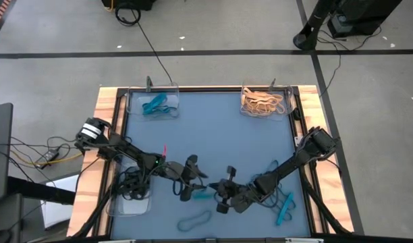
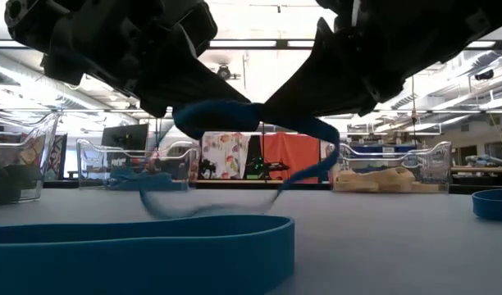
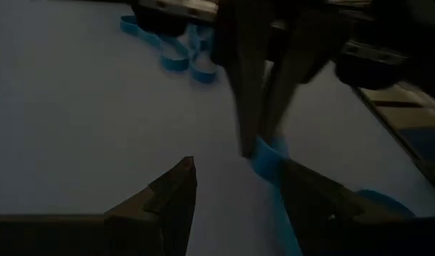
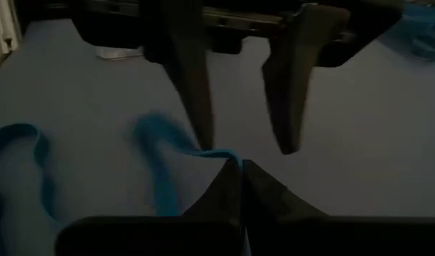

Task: Sort rubber bands into baskets
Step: Put the blue rubber band into the top left transparent bin

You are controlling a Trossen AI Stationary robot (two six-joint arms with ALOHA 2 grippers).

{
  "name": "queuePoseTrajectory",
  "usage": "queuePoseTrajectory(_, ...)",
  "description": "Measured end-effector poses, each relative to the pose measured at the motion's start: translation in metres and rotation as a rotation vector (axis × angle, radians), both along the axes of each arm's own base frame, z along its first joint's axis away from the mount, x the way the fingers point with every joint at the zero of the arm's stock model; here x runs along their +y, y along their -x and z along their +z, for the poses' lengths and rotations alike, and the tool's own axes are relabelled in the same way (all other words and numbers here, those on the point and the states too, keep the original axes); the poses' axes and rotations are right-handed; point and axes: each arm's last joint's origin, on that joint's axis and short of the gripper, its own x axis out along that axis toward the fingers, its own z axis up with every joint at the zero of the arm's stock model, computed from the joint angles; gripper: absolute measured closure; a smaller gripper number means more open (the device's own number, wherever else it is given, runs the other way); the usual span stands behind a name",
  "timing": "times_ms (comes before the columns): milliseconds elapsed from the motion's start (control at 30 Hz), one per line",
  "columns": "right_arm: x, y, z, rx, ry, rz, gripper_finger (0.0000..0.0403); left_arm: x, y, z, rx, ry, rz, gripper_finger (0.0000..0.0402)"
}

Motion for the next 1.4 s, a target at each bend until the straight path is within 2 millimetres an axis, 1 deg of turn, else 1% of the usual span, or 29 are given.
queuePoseTrajectory(100, 0.0, 0.001, 0.0, -0.004, 0.013, -0.017, 0.0394, -0.001, 0.0, 0.0, 0.003, 0.011, -0.028, 0.02)
queuePoseTrajectory(200, 0.0, 0.001, 0.0, -0.01, 0.017, -0.033, 0.0394, -0.001, 0.0, 0.0, 0.002, 0.037, -0.019, 0.0206)
queuePoseTrajectory(400, -0.002, 0.002, -0.001, -0.015, 0.026, -0.081, 0.0394, -0.001, 0.0, 0.0, 0.008, 0.058, -0.01, 0.0241)
queuePoseTrajectory(633, -0.003, 0.002, -0.001, -0.018, 0.039, -0.095, 0.0394, 0.0, 0.0, 0.001, 0.001, 0.061, -0.001, 0.0271)
queuePoseTrajectory(1033, -0.006, 0.001, -0.001, -0.015, 0.081, -0.106, 0.0394, 0.0, -0.002, 0.003, -0.024, 0.067, 0.008, 0.0368)
queuePoseTrajectory(1133, -0.009, -0.001, -0.001, -0.015, 0.089, -0.118, 0.0394, 0.0, -0.002, 0.003, -0.024, 0.067, 0.007, 0.0386)
queuePoseTrajectory(1267, -0.012, -0.002, 0.0, -0.013, 0.102, -0.125, 0.0393, 0.0, -0.002, 0.003, -0.024, 0.067, 0.008, 0.0386)
queuePoseTrajectory(1333, -0.012, -0.002, 0.0, -0.013, 0.104, -0.126, 0.0393, 0.0, -0.002, 0.003, -0.026, 0.064, 0.019, 0.0371)
queuePoseTrajectory(1400, -0.012, -0.002, 0.0, -0.013, 0.105, -0.126, 0.0393, 0.001, -0.002, 0.003, -0.023, 0.073, 0.032, 0.0346)
